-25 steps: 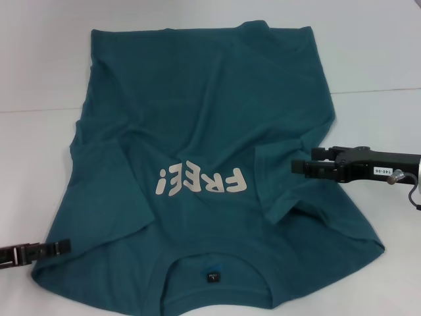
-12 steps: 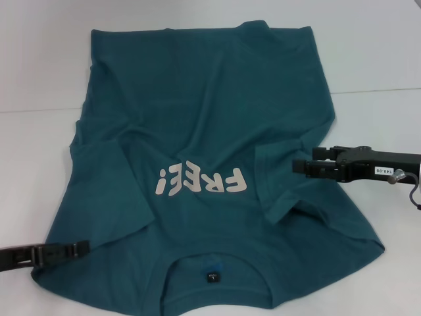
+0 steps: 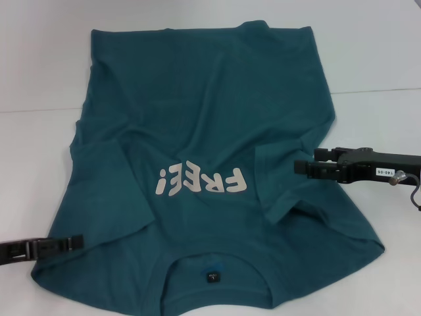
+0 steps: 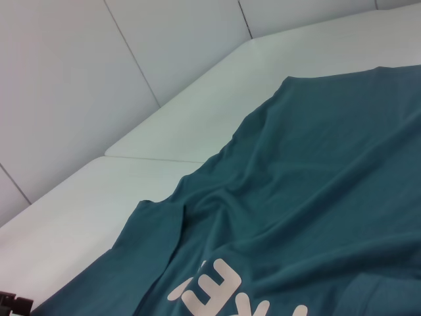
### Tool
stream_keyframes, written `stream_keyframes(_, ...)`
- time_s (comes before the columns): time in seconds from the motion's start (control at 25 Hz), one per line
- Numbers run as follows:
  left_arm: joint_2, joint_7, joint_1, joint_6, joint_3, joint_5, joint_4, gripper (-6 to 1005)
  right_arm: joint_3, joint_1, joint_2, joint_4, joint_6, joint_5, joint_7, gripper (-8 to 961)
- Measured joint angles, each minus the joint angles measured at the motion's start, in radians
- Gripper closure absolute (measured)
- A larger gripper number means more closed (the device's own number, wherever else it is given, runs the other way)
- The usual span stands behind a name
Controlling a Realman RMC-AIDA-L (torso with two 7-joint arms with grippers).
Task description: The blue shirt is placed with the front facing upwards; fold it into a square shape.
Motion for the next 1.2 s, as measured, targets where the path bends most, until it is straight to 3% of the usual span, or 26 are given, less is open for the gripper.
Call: stream_keyframes(1.2, 0.0, 0.0, 0.018, -0.027, -0.018, 0.032, -0.007, 112, 0.0, 0.007, -0.001, -0.002, 0.014, -0.001, 0.009, 122)
